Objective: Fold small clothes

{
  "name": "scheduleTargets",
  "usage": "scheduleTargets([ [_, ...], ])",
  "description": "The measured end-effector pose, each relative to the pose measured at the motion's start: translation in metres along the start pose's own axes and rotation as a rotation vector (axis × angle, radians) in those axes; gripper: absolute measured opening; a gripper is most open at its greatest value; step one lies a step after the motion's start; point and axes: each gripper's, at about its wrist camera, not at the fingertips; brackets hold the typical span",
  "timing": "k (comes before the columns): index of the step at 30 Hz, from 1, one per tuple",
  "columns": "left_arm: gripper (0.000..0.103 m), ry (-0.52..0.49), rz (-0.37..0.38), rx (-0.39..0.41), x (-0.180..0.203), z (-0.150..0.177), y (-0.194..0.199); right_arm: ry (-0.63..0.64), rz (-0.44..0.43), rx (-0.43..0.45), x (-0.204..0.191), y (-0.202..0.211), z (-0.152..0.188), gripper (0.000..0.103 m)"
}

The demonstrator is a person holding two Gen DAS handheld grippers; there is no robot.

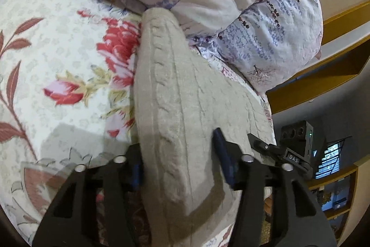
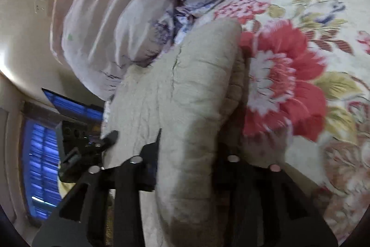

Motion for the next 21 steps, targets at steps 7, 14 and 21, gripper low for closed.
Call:
scheduleTargets([
  [7, 0.038, -0.080, 0.055, 0.086, 0.024, -0.016, 0.015, 0.235, 0.022, 0.211, -0.054, 0.037, 0.000, 0.027],
  [14, 0.050, -0.052, -0.073, 0.057, -0.011, -0.021, -0.008, 0.094, 0.168, 0.081, -0.025, -0.022, -0.012, 0.036],
  [21, 0.055, -0.128, -0.139, 0.118, 0.005, -0.011, 0.025, 0.188, 0.310, 0.202, -0.048, 0.025, -0.003, 0.048],
])
Point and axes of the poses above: each gripper's, at about its wrist camera, not at the fingertips, and y roughly against the way its jaws point, x to its right, z to its underside, and after that the axes turned 5 degrees about x, right-handed
